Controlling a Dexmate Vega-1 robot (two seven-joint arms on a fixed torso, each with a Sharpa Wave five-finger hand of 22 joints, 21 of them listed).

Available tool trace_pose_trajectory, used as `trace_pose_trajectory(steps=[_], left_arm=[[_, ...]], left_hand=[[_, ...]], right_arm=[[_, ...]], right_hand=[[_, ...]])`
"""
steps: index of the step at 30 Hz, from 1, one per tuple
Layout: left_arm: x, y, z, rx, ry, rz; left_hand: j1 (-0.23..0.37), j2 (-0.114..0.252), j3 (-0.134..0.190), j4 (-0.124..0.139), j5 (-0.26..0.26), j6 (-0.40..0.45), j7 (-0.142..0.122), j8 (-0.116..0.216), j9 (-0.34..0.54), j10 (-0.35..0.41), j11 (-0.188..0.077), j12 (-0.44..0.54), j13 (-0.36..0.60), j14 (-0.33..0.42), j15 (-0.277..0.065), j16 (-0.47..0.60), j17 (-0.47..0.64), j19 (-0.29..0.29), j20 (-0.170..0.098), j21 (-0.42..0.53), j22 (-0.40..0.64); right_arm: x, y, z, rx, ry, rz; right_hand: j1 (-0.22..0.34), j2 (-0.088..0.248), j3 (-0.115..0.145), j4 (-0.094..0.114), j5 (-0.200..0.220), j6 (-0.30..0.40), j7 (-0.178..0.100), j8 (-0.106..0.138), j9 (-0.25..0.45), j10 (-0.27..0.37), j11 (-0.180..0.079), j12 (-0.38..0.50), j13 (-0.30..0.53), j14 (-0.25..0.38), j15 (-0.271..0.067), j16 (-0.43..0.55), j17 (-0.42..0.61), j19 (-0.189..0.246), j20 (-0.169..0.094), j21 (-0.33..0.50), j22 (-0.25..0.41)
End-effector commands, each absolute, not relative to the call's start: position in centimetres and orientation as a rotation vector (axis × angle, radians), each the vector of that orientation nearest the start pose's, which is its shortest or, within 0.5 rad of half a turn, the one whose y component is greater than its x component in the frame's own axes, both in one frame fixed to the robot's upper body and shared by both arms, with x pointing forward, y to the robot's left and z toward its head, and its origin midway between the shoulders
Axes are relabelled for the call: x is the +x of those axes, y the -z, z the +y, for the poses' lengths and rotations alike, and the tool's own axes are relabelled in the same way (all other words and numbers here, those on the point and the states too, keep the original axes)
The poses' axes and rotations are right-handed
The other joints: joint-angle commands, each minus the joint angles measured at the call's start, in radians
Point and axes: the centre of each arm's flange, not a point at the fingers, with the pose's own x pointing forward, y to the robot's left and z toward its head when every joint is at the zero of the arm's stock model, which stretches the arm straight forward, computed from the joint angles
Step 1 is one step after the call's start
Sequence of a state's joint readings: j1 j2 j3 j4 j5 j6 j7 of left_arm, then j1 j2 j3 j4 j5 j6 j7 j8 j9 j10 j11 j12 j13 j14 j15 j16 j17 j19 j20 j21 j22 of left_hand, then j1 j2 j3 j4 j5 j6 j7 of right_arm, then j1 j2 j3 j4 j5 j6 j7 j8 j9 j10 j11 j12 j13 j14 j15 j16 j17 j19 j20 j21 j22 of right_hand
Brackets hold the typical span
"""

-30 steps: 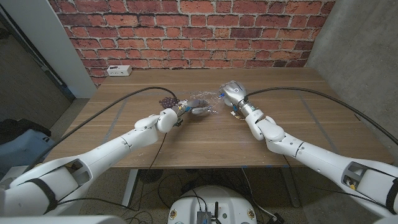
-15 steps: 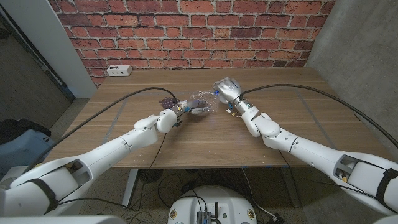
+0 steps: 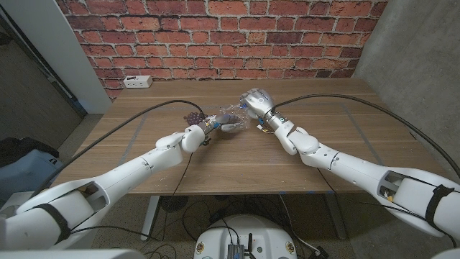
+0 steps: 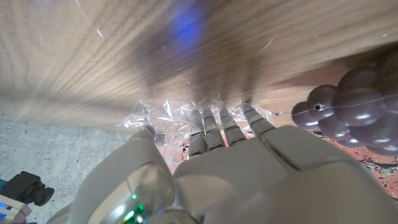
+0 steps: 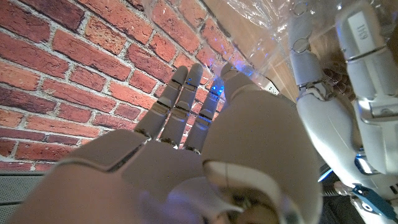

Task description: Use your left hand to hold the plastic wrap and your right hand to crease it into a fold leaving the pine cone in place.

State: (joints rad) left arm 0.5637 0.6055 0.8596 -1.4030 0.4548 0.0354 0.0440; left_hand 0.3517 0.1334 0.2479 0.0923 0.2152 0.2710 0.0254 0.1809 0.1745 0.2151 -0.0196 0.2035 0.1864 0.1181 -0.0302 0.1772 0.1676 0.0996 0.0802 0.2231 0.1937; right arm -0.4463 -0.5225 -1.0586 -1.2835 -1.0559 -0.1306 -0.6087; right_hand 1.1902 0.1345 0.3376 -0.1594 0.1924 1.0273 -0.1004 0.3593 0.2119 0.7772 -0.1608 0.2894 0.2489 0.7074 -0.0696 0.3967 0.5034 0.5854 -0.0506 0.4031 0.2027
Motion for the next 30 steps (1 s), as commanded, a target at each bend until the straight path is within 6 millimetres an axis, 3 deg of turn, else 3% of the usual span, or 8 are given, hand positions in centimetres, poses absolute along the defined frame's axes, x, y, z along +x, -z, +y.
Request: trace_pose_trajectory(steps=[1,6,30], left_arm=[[66.8,2.9,14.9,1.360,0.212,-0.601],[66.9,2.9,14.9,1.359,0.211,-0.602],[66.8,3.1,14.8,1.359,0.213,-0.609]], left_hand=[[-0.007,-0.005,-0.001,-0.007,0.008,-0.002,0.003,0.003,0.001,0.002,0.001,-0.001,0.002,-0.002,0.002,0.000,0.001,0.004,0.000,0.005,0.004],[-0.007,-0.006,-0.001,-0.009,0.008,-0.002,0.003,0.003,0.001,0.001,0.001,-0.002,0.002,-0.002,0.002,0.000,0.001,0.003,0.001,0.005,0.004],[-0.010,-0.018,-0.005,-0.016,0.008,-0.003,0.003,0.003,0.001,0.002,0.000,-0.001,0.002,-0.003,0.001,0.000,0.001,0.003,0.002,0.004,0.004]], right_arm=[[64.2,-0.7,-7.7,-1.741,0.239,-1.327],[64.1,-0.5,-7.5,-1.707,0.243,-1.367],[63.3,0.6,-6.0,-1.613,0.152,-1.439]], right_hand=[[0.010,0.001,-0.012,0.002,0.005,0.006,-0.003,0.000,0.001,0.007,-0.002,-0.002,0.005,0.011,-0.168,0.009,0.006,-0.008,-0.019,0.007,0.002],[0.013,-0.003,-0.030,0.005,0.008,0.019,-0.032,0.000,0.002,0.012,-0.010,-0.001,0.010,0.004,-0.169,0.009,0.012,-0.020,-0.029,0.008,0.003],[0.011,0.003,-0.063,0.020,0.017,0.022,-0.050,-0.018,0.002,0.015,-0.030,-0.002,0.024,-0.009,-0.168,-0.002,0.021,-0.037,-0.053,0.019,0.007]])
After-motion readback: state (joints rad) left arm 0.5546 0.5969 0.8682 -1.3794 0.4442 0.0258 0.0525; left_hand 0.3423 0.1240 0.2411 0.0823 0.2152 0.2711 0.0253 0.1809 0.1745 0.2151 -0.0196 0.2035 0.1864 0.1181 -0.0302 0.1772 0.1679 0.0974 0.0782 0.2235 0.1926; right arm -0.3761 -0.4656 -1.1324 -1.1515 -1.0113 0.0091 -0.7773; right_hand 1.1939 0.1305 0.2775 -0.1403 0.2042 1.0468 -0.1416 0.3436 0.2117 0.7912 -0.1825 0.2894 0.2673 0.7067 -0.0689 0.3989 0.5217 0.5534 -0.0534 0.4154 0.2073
